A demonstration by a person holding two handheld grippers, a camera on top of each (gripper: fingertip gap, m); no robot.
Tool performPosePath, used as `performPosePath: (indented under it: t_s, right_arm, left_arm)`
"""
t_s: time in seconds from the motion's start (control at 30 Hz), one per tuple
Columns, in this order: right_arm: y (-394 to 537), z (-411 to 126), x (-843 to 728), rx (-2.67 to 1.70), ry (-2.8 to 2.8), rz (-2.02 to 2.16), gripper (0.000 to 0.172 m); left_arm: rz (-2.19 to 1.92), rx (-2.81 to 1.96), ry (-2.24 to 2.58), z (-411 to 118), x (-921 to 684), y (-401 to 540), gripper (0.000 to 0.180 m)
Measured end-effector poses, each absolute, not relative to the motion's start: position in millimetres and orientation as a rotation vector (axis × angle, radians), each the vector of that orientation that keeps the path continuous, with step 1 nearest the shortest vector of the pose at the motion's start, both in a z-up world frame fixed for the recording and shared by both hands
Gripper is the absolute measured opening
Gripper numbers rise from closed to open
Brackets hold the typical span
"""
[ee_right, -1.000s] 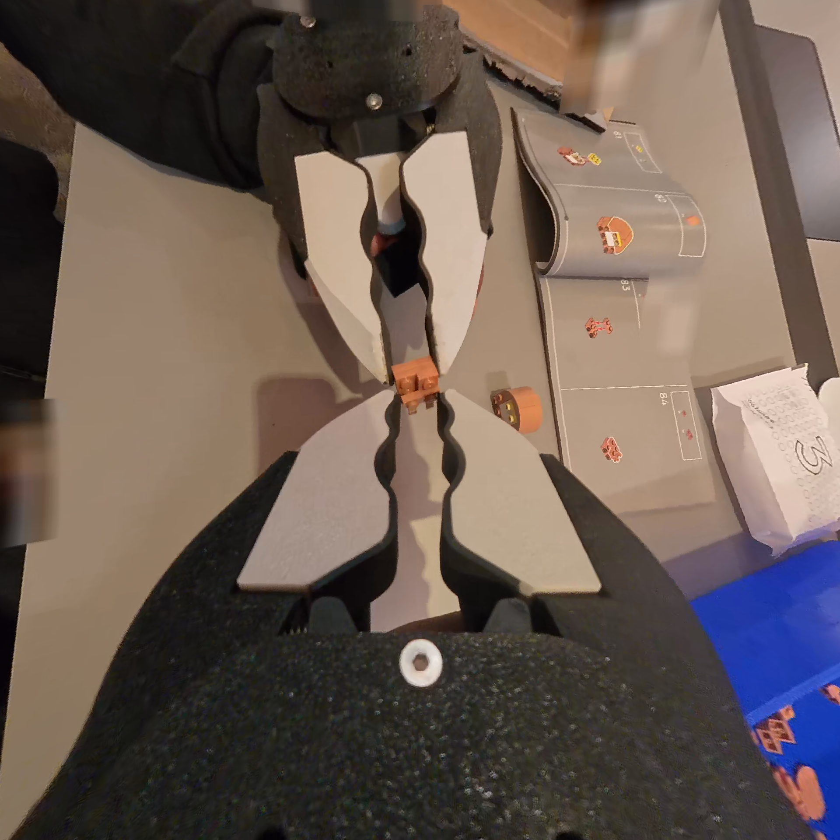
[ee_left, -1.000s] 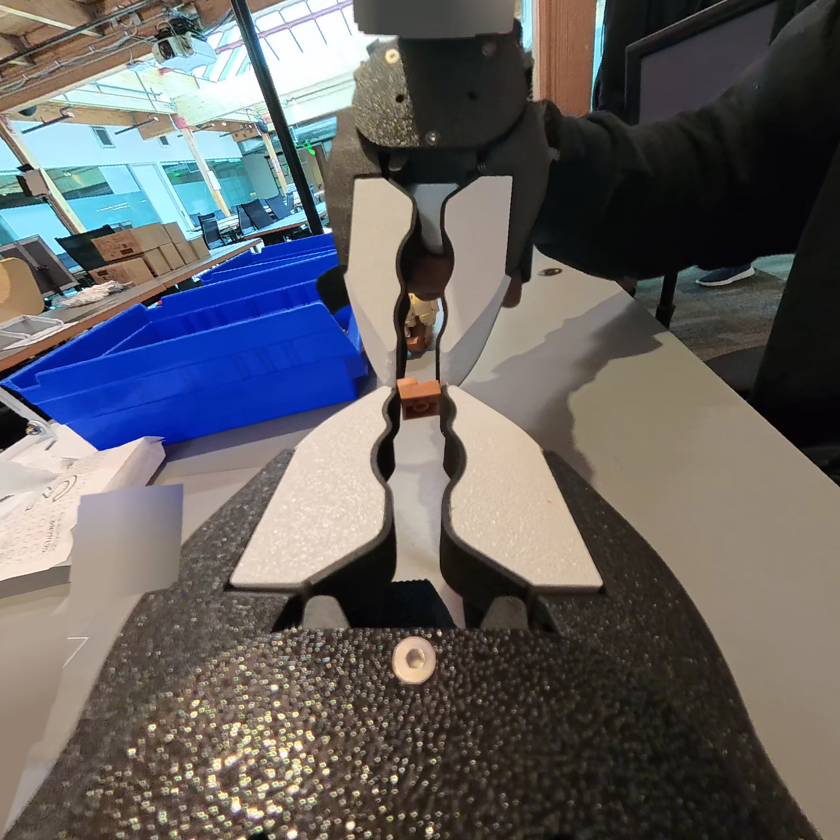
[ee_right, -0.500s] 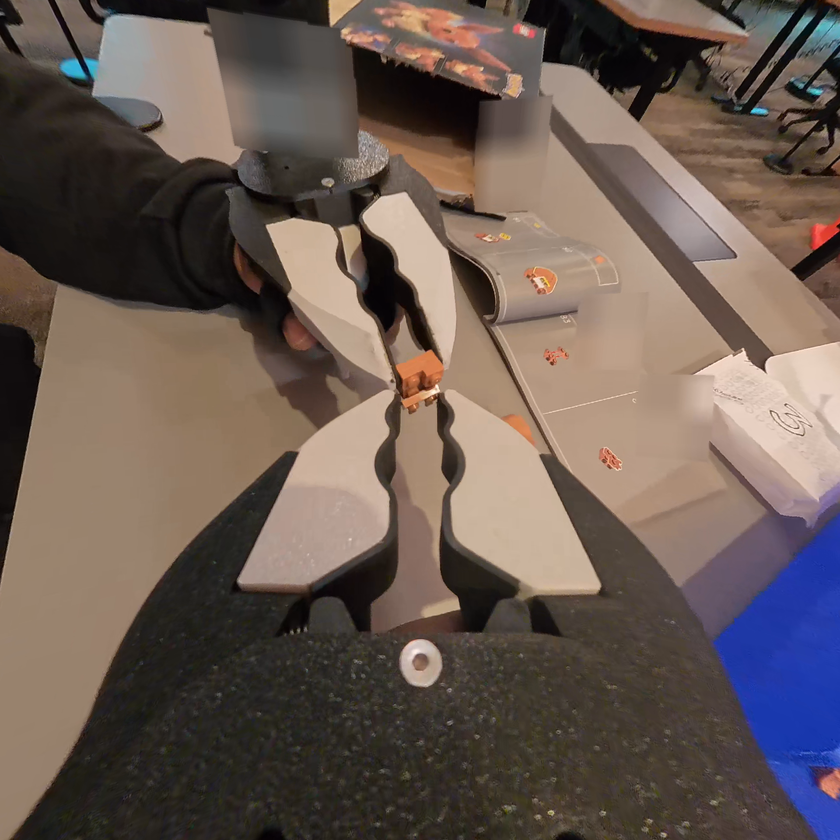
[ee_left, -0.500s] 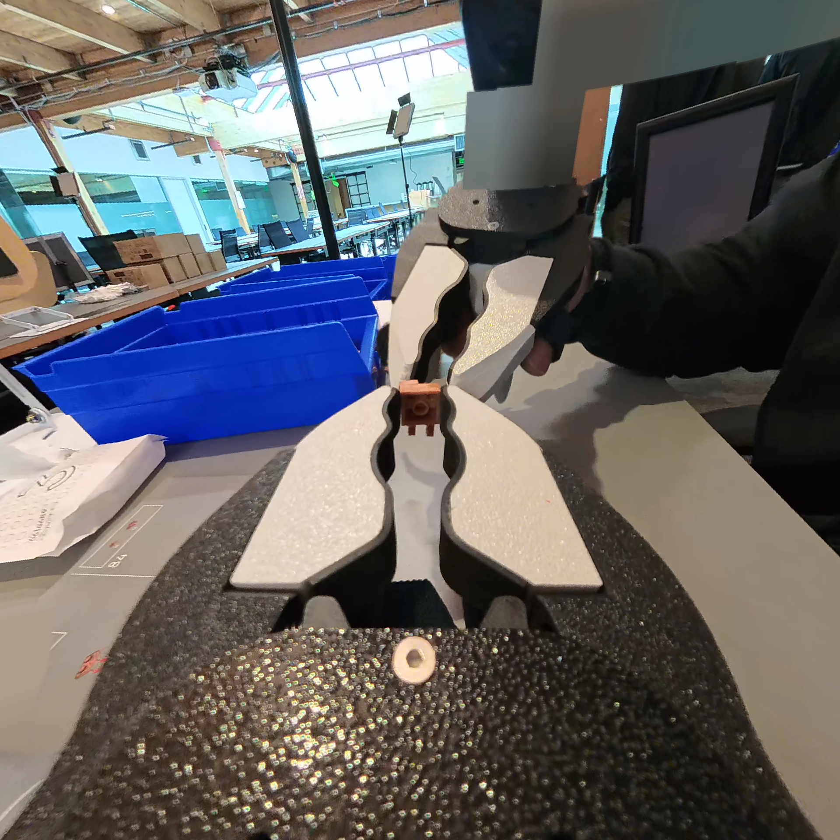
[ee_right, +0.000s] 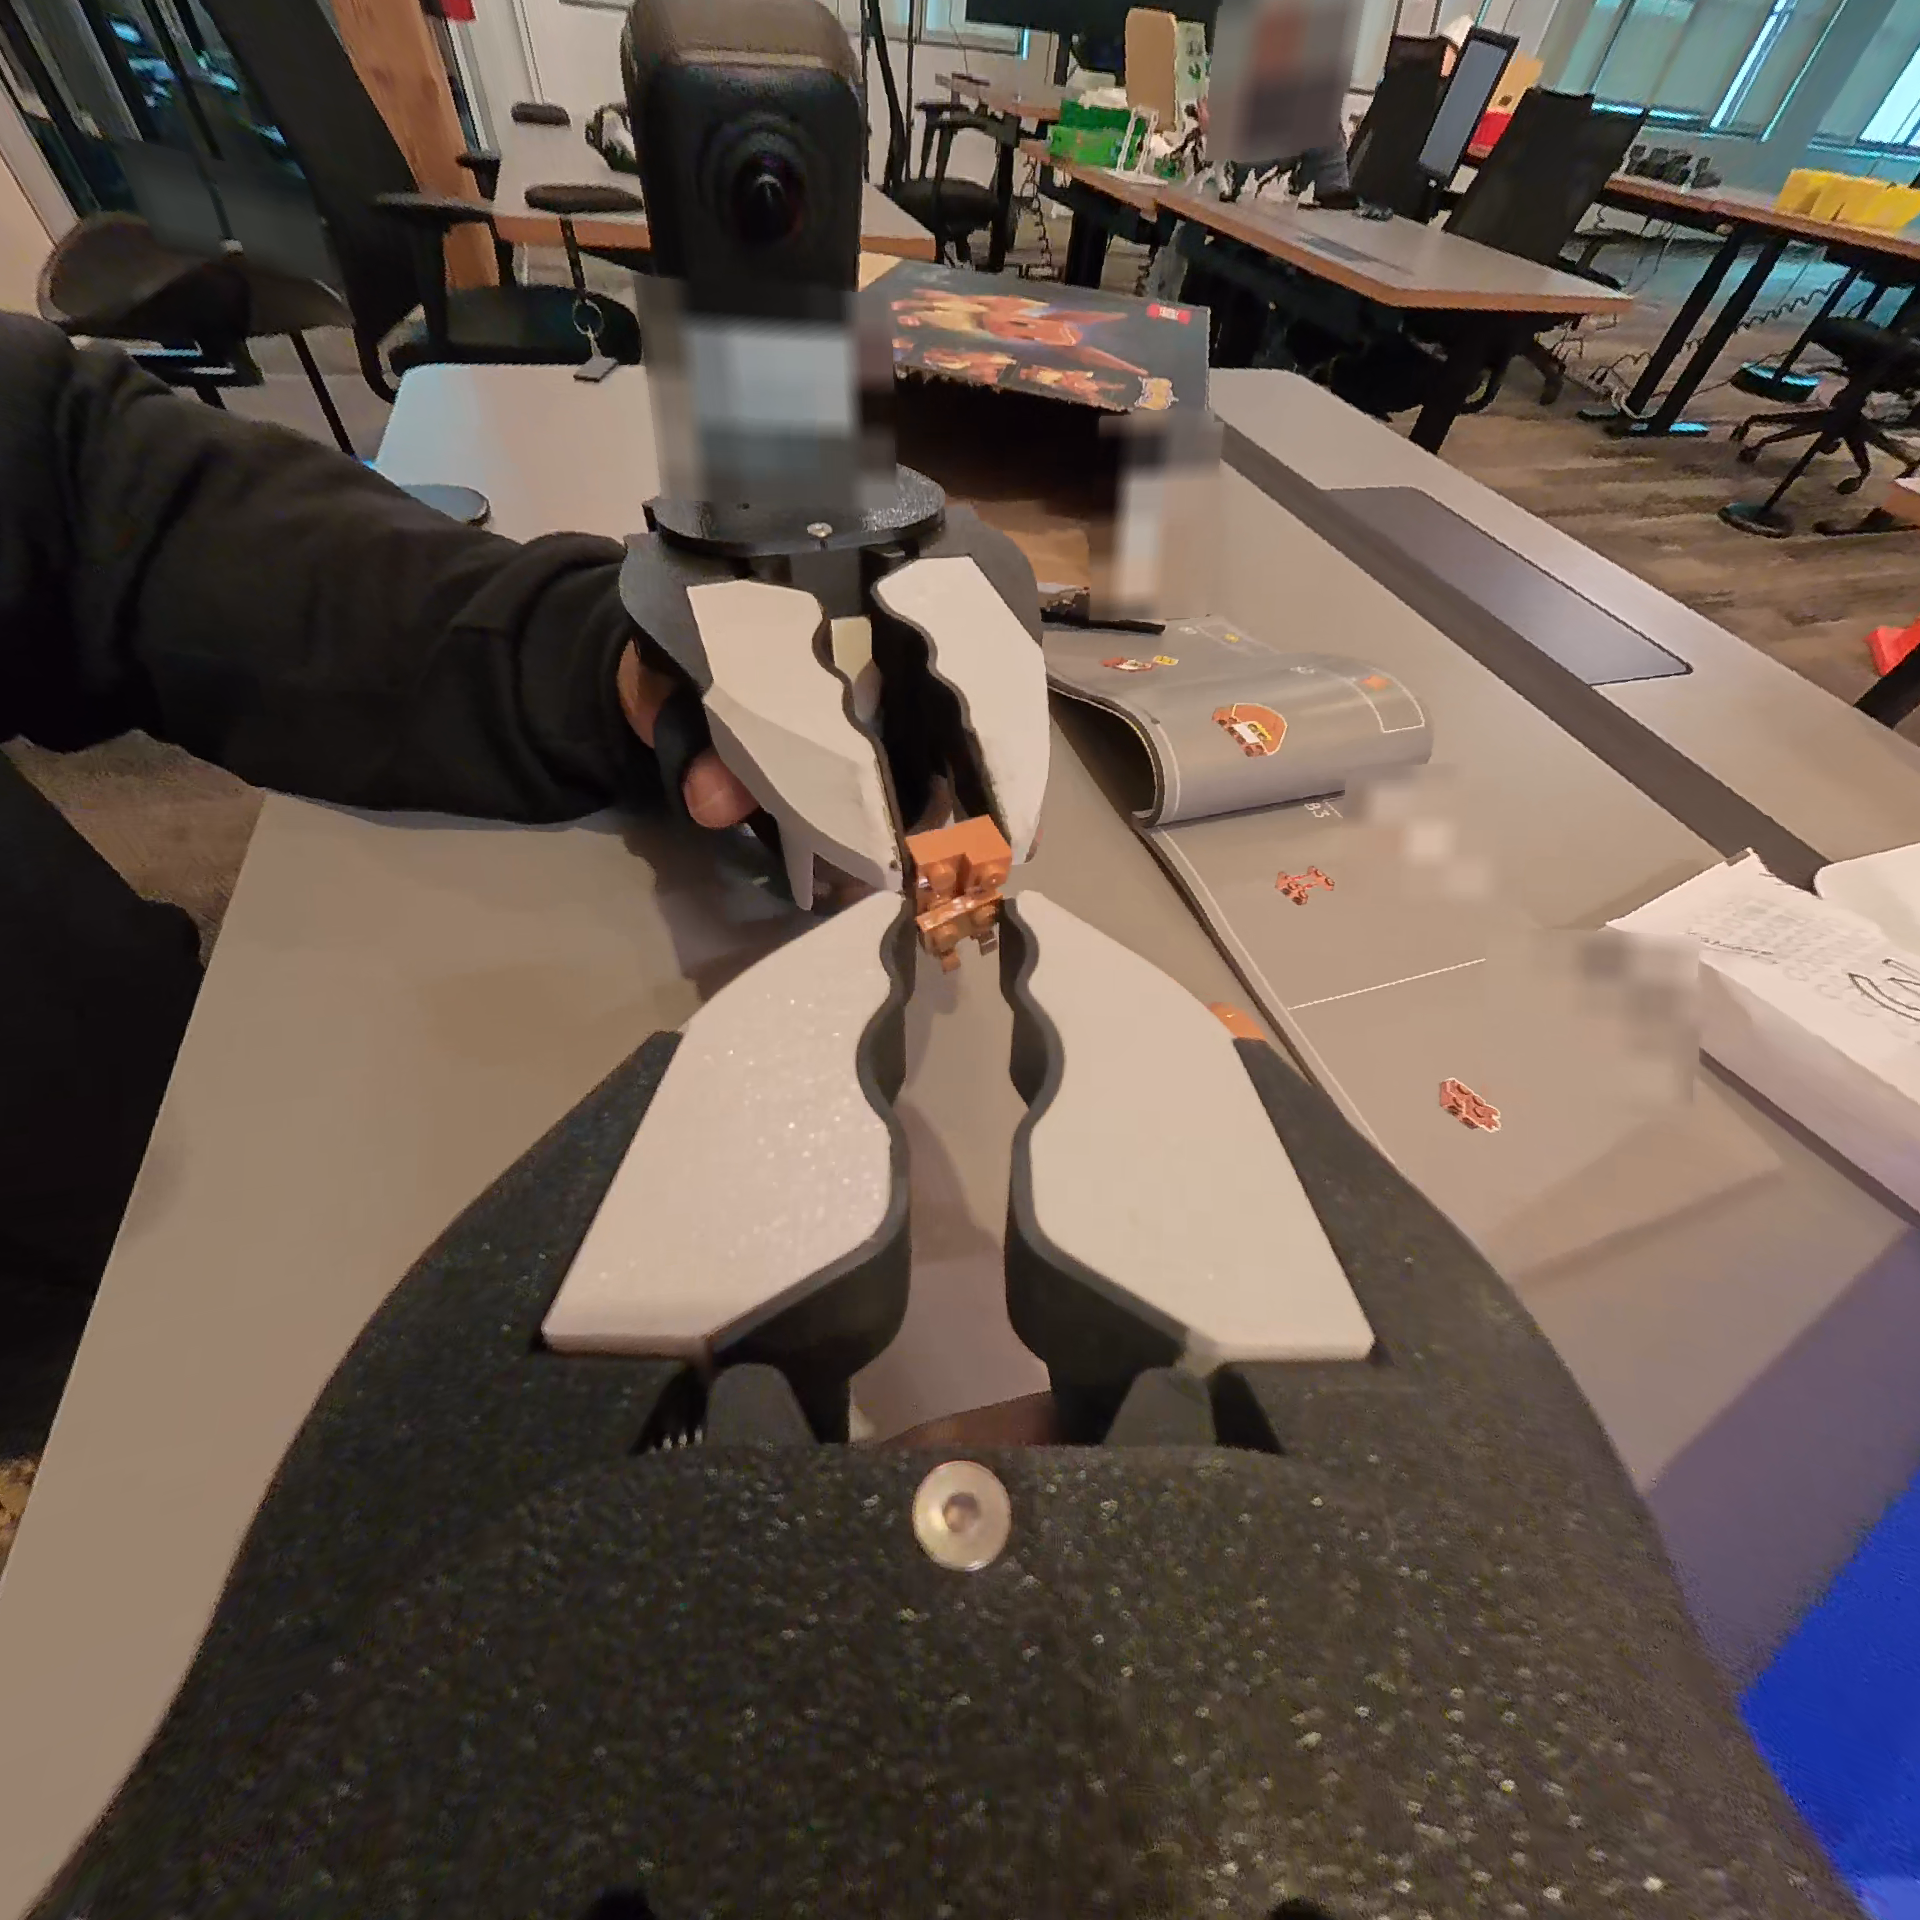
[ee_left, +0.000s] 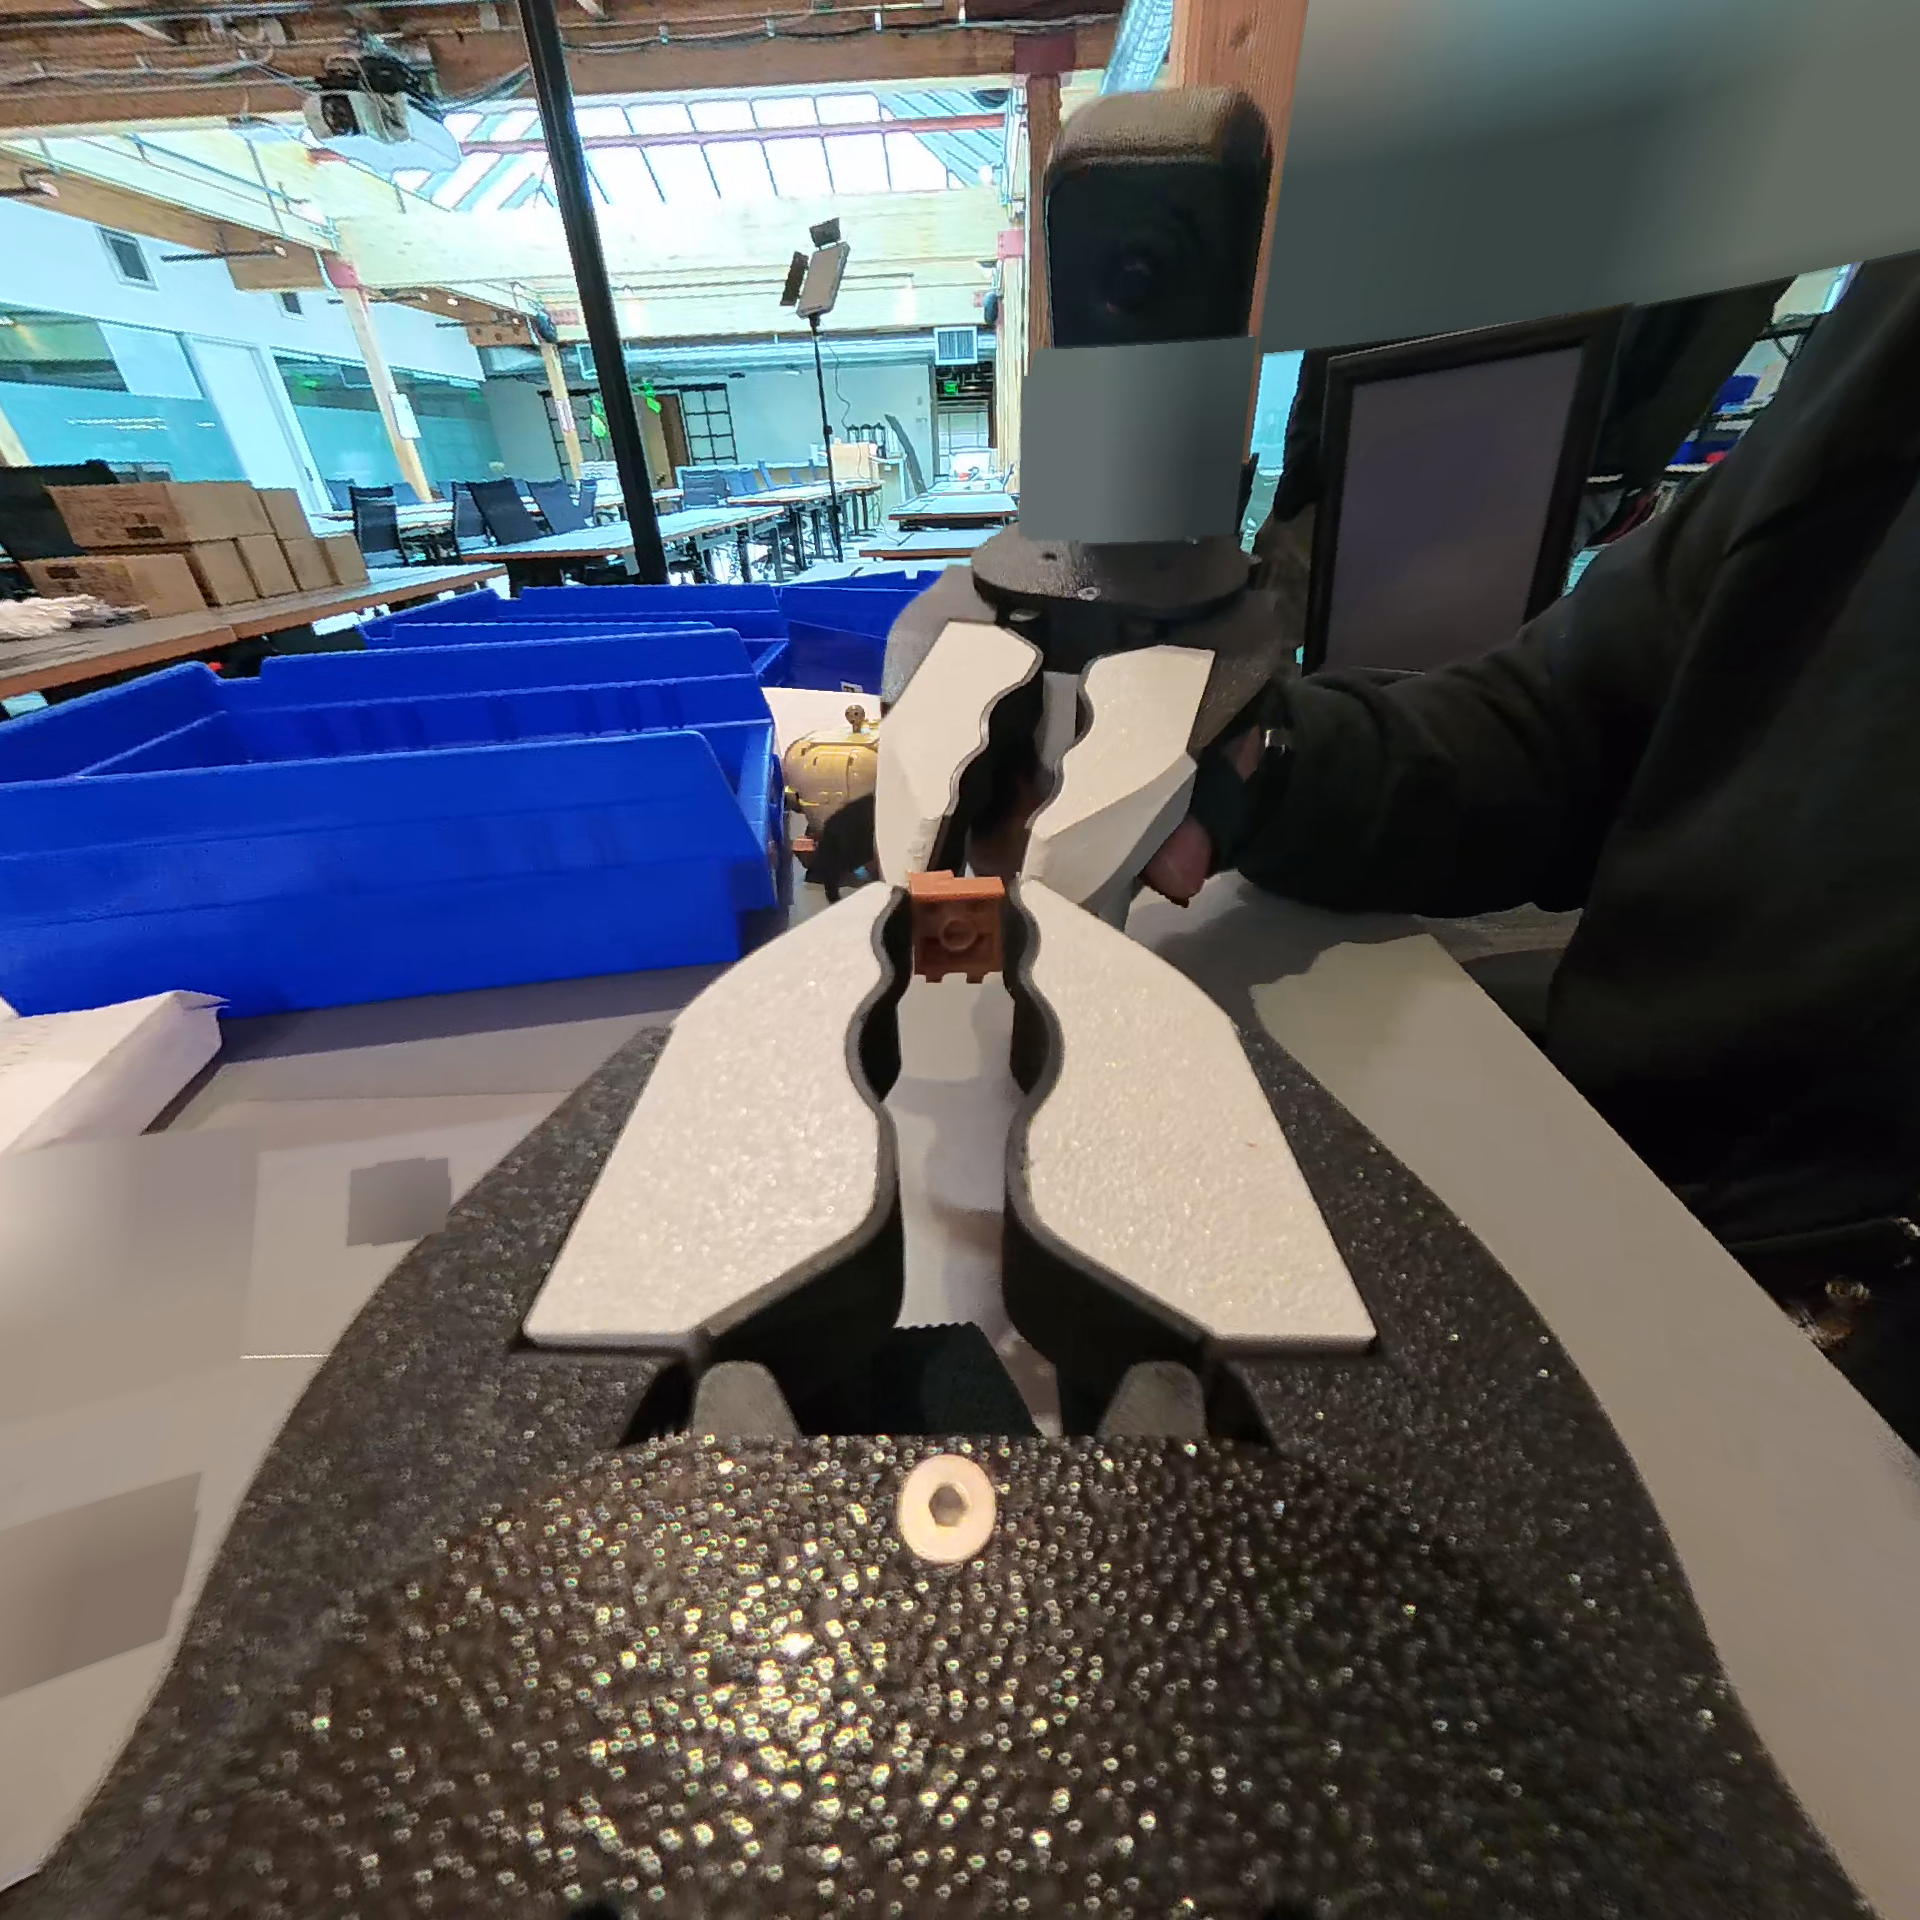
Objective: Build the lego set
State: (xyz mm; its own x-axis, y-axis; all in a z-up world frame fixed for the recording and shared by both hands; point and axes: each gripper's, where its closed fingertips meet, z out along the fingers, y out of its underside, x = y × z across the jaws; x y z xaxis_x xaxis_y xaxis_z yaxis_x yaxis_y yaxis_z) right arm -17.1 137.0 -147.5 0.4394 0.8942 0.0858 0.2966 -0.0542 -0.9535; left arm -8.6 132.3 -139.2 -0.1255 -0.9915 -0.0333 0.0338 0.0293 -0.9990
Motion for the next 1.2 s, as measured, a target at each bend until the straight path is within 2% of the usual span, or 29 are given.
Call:
performPosePath:
  t_s: [0.67,1.2]
  right_arm:
    - [132,-125,-23,-1.517,-0.740,1.087,0.014]
    - [136,-125,-18,-1.484,-0.693,1.101,0.014]
  left_arm:
    - [-1.394,-0.964,1.097,-115,-11,131,0.016]
    - [-1.450,-1.023,1.083,-116,-8,133,0.016]
